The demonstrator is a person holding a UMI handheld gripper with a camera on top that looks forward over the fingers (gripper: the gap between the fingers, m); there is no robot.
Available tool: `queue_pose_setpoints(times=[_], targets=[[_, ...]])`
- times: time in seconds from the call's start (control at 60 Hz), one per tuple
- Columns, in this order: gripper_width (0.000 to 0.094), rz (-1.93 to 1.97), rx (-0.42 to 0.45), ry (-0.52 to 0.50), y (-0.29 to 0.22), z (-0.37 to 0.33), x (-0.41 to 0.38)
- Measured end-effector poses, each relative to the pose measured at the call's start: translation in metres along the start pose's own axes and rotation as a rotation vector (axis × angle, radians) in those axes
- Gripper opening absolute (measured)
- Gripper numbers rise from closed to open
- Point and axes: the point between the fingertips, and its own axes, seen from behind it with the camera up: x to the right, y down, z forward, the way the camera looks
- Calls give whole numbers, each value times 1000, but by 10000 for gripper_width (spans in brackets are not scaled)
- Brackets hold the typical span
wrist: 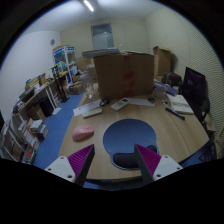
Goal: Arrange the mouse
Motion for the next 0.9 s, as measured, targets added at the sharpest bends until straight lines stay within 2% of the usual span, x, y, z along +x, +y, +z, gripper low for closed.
queue_pose_setpoints(times=[0.2, 0.417, 0.633, 0.683, 0.9], targets=[[827, -31, -10, -37, 6, 25, -33], [822, -27, -34, -122, 30, 89, -121], [839, -50, -65, -73, 39, 164, -158], [831, -67, -34, -55, 30, 177, -161], [837, -114, -4, 19, 5, 216, -167]])
